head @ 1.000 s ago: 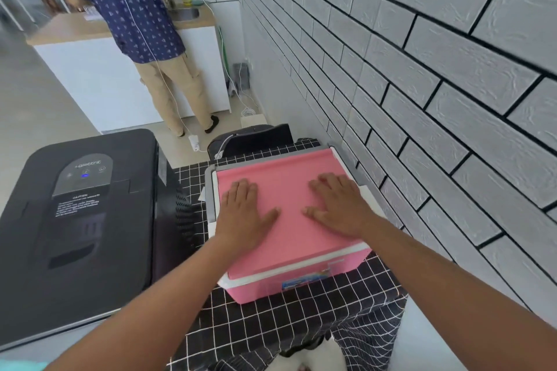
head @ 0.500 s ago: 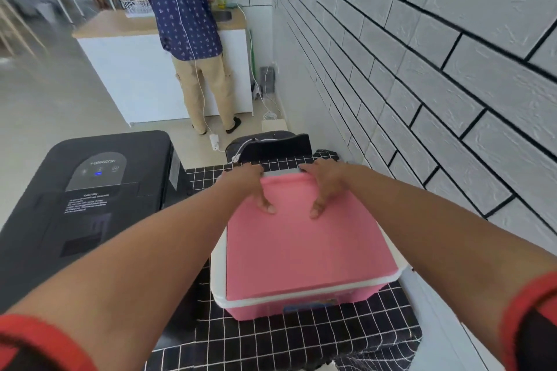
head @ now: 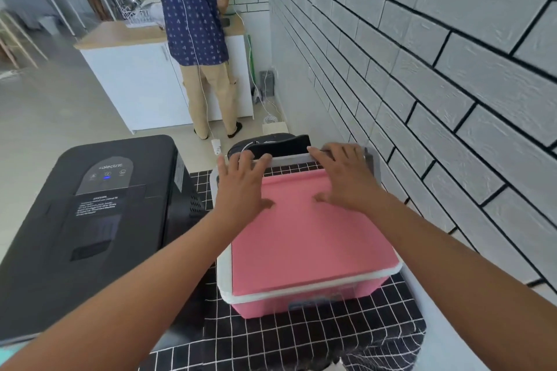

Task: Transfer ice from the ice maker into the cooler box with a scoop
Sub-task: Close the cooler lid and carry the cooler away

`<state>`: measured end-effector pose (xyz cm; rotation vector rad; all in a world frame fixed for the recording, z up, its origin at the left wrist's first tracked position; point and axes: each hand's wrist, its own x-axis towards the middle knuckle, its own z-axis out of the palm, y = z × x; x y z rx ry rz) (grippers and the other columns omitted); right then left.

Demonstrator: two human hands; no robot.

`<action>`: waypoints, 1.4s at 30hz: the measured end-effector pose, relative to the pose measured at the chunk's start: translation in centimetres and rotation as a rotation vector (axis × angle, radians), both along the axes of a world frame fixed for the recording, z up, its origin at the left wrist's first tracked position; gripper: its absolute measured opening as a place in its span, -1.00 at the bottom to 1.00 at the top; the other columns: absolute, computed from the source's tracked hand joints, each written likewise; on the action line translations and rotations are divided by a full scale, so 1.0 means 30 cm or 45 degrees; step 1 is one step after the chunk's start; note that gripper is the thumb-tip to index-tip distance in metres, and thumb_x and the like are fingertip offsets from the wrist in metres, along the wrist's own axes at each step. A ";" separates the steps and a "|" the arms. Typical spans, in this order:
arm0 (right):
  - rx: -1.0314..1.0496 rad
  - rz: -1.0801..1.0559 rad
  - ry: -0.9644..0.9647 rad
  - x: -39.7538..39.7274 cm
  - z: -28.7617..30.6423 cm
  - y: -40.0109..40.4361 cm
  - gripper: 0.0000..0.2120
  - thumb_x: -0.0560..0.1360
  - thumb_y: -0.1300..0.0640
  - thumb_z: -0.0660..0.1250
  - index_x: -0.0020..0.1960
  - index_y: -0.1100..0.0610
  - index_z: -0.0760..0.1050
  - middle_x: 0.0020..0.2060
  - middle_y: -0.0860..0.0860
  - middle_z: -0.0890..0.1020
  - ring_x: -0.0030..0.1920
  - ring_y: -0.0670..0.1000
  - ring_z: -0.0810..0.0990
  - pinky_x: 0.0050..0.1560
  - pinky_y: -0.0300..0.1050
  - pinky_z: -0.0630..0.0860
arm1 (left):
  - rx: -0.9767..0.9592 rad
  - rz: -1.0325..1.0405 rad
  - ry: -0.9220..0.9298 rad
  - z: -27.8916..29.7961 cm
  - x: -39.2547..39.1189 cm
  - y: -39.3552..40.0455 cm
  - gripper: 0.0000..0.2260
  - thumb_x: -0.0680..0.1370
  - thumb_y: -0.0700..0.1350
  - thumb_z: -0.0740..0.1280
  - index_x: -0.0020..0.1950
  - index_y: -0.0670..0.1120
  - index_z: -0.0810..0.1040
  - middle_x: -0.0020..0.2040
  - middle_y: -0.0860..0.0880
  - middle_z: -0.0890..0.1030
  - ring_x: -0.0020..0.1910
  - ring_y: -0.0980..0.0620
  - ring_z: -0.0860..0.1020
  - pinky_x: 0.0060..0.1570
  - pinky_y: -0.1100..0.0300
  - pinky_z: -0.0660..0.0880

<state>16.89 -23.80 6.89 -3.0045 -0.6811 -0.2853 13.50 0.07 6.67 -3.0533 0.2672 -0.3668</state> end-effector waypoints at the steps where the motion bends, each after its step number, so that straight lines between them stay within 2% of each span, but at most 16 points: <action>1: 0.056 0.008 -0.061 -0.022 0.005 -0.010 -0.07 0.25 -0.37 0.41 0.49 -0.10 0.13 0.28 -0.01 0.30 0.30 0.09 0.24 0.42 0.14 0.02 | -0.035 -0.055 -0.039 0.012 -0.017 0.009 -0.18 0.29 0.32 0.47 0.43 0.08 0.23 0.26 -0.05 0.36 0.28 -0.12 0.36 0.44 -0.18 0.09; 5: 0.136 0.096 -0.155 -0.076 0.048 -0.049 -0.36 0.33 -0.24 0.42 0.36 -0.11 0.37 0.16 -0.03 0.39 0.17 0.08 0.38 0.29 0.09 0.27 | -0.102 -0.294 -0.027 0.072 -0.065 0.060 -0.36 0.44 0.27 0.37 0.44 0.11 0.25 0.18 0.00 0.46 0.12 -0.04 0.46 0.20 0.05 0.38; 8: 0.126 0.185 -0.120 -0.085 0.099 -0.073 -0.52 0.42 -0.19 0.36 0.30 -0.12 0.41 0.08 -0.04 0.40 0.03 0.02 0.45 0.06 0.01 0.45 | -0.029 -0.418 0.052 0.118 -0.078 0.104 -0.46 0.56 0.21 0.23 0.50 0.19 0.16 0.19 0.02 0.44 0.11 0.00 0.45 0.08 0.05 0.45; 11: 0.017 0.278 -0.085 -0.068 0.134 -0.084 -0.61 0.53 -0.09 0.26 0.35 -0.09 0.41 0.06 -0.01 0.44 -0.04 0.03 0.50 -0.03 0.00 0.46 | -0.052 -0.477 0.118 0.141 -0.084 0.131 -0.54 0.63 0.12 0.13 0.52 0.26 0.11 0.14 0.03 0.44 0.05 0.01 0.48 -0.03 0.04 0.50; 14: -0.080 0.280 -0.007 -0.050 0.137 -0.085 -0.60 0.61 -0.09 0.12 0.43 -0.13 0.32 0.05 -0.04 0.50 -0.01 0.01 0.53 -0.05 -0.06 0.36 | -0.102 -0.445 0.169 0.141 -0.083 0.125 -0.57 0.64 0.14 0.06 0.51 0.32 0.08 0.03 0.04 0.44 -0.01 0.02 0.50 -0.08 0.03 0.50; 17: -0.064 0.229 0.046 -0.051 0.124 -0.083 -0.58 0.60 -0.17 0.05 0.44 -0.19 0.26 -0.03 -0.07 0.49 -0.02 0.03 0.54 -0.07 -0.06 0.44 | -0.072 -0.415 0.144 0.133 -0.077 0.108 -0.57 0.63 0.20 -0.01 0.51 0.34 0.04 -0.04 0.05 0.45 -0.05 0.02 0.51 -0.10 0.03 0.51; 19: -0.083 0.241 -0.002 -0.057 0.112 -0.089 -0.55 0.58 -0.22 0.00 0.43 -0.19 0.26 -0.05 -0.07 0.50 -0.04 0.03 0.55 -0.12 -0.03 0.51 | -0.063 -0.428 0.114 0.129 -0.074 0.105 -0.56 0.62 0.25 -0.05 0.51 0.35 0.04 -0.07 0.07 0.46 -0.08 0.05 0.51 -0.13 0.05 0.51; 23: -0.108 0.253 -0.155 -0.069 0.083 -0.100 -0.52 0.57 -0.26 -0.07 0.38 -0.15 0.34 -0.12 -0.07 0.52 -0.14 0.01 0.55 -0.23 -0.06 0.51 | -0.034 -0.443 0.048 0.110 -0.079 0.111 -0.53 0.58 0.31 -0.13 0.50 0.35 0.05 -0.09 0.10 0.47 -0.14 0.07 0.52 -0.22 0.07 0.52; 28: -0.065 0.255 -0.247 -0.068 0.072 -0.100 -0.55 0.55 -0.30 -0.04 0.26 -0.13 0.41 -0.18 -0.10 0.54 -0.22 -0.01 0.56 -0.31 -0.13 0.44 | -0.030 -0.426 -0.044 0.090 -0.097 0.104 -0.52 0.59 0.31 -0.11 0.50 0.31 0.17 -0.14 0.10 0.47 -0.19 0.07 0.52 -0.34 0.13 0.44; 31: -0.025 0.258 -0.281 -0.079 0.073 -0.098 -0.58 0.53 -0.29 0.07 0.24 -0.12 0.47 -0.19 -0.09 0.57 -0.22 -0.01 0.57 -0.32 -0.18 0.37 | -0.061 -0.451 -0.043 0.099 -0.097 0.108 -0.53 0.59 0.30 -0.09 0.49 0.29 0.21 -0.16 0.11 0.47 -0.21 0.07 0.51 -0.36 0.14 0.43; 35: -0.040 0.220 -0.139 -0.095 0.093 -0.104 -0.56 0.52 -0.33 0.10 0.33 -0.21 0.38 -0.06 -0.12 0.56 -0.07 -0.05 0.55 -0.21 -0.19 0.32 | -0.086 -0.532 0.001 0.104 -0.088 0.118 -0.53 0.59 0.32 -0.09 0.50 0.30 0.18 -0.18 0.13 0.44 -0.23 0.08 0.50 -0.33 0.10 0.49; 38: -0.017 0.184 0.012 -0.126 0.128 -0.094 -0.56 0.53 -0.32 0.09 0.35 -0.21 0.32 -0.01 -0.12 0.55 -0.03 -0.04 0.56 -0.19 -0.16 0.37 | -0.136 -0.594 0.118 0.126 -0.069 0.129 -0.53 0.57 0.36 -0.07 0.48 0.37 0.12 -0.15 0.13 0.45 -0.22 0.08 0.50 -0.21 0.07 0.51; 40: -0.031 0.167 0.015 -0.163 0.135 -0.086 -0.57 0.54 -0.30 0.08 0.35 -0.20 0.31 -0.05 -0.14 0.52 -0.05 -0.02 0.57 -0.22 -0.16 0.32 | -0.186 -0.672 0.155 0.137 -0.064 0.141 -0.53 0.55 0.38 -0.04 0.47 0.40 0.12 -0.12 0.14 0.47 -0.19 0.10 0.51 -0.17 0.10 0.50; 42: -0.021 0.110 -0.031 -0.219 0.153 -0.077 -0.58 0.54 -0.29 0.09 0.35 -0.21 0.31 -0.15 -0.18 0.42 -0.08 -0.03 0.57 -0.24 -0.17 0.28 | -0.193 -0.756 0.135 0.160 -0.056 0.154 -0.53 0.54 0.39 -0.03 0.45 0.42 0.14 -0.12 0.15 0.48 -0.18 0.13 0.51 -0.20 0.19 0.45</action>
